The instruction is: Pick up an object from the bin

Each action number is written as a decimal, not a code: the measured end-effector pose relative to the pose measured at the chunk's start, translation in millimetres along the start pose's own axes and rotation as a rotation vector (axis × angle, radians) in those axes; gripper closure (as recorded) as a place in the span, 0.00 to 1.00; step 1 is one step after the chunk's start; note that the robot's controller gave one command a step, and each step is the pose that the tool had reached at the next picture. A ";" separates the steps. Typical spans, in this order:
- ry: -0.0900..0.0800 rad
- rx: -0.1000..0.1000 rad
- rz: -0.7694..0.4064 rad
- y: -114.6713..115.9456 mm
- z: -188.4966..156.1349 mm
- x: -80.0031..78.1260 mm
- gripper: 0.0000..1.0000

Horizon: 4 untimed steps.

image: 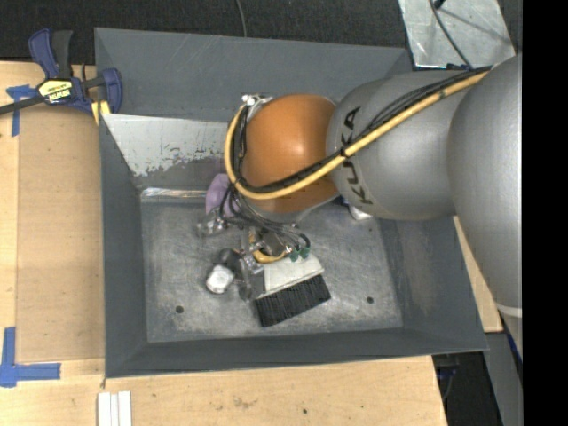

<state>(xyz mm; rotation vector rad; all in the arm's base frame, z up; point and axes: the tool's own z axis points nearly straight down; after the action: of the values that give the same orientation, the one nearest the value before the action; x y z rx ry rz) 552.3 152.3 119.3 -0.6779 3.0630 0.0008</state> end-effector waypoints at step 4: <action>-0.007 -0.001 -0.203 -0.4 40.3 -23.7 1.00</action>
Offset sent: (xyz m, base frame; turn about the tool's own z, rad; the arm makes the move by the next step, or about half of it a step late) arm 0.0187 0.0081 -0.0493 -0.2069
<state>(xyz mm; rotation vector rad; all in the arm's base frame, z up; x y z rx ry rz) 574.1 161.9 79.1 -0.9830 2.9726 0.0036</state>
